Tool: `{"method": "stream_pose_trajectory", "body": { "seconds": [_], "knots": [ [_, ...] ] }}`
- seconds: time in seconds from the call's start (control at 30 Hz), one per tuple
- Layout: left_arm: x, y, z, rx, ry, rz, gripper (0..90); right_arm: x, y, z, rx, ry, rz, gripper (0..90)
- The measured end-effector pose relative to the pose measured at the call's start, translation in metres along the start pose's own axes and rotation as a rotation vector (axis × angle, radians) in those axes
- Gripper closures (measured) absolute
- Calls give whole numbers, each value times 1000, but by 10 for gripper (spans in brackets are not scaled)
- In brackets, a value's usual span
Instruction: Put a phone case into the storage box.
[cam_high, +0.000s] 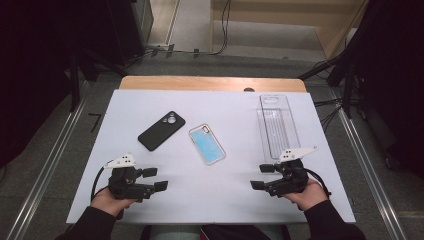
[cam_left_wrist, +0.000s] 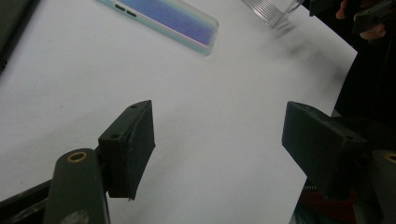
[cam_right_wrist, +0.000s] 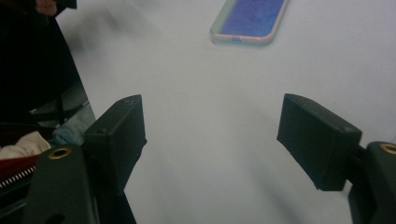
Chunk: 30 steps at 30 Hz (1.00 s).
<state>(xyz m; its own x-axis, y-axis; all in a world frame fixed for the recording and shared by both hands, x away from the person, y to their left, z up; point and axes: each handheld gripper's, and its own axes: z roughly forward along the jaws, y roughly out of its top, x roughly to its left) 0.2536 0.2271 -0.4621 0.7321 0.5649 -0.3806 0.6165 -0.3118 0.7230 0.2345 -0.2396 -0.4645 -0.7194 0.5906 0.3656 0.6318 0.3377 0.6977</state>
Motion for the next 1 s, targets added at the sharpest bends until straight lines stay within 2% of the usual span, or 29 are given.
{"method": "stream_pose_trajectory", "body": {
  "seconds": [0.2, 0.33, 0.5, 0.6, 0.77, 0.8, 1.0],
  "knots": [
    [0, 0, 0, -1, -3, 0, 258, -7, -11, -11, -8, -26, 26, 165],
    [-1, 1, 1, 0, -6, -1, 258, -9, -9, -13, -15, -23, 39, 165],
    [0, 1, 2, 1, -8, 0, 258, -3, 4, -13, -51, -32, 38, 165],
    [0, 1, 1, -4, 2, -2, 258, -2, 11, -10, -44, -72, 49, 166],
    [1, 2, -1, -27, 7, -12, 259, -3, 20, -5, -58, -82, 46, 166],
    [1, 2, -1, -27, 8, -18, 259, -1, 27, -2, -66, -97, 42, 166],
    [2, 2, -1, -19, 12, -20, 259, 2, 44, 12, -52, -119, 37, 165]
  ]
}}
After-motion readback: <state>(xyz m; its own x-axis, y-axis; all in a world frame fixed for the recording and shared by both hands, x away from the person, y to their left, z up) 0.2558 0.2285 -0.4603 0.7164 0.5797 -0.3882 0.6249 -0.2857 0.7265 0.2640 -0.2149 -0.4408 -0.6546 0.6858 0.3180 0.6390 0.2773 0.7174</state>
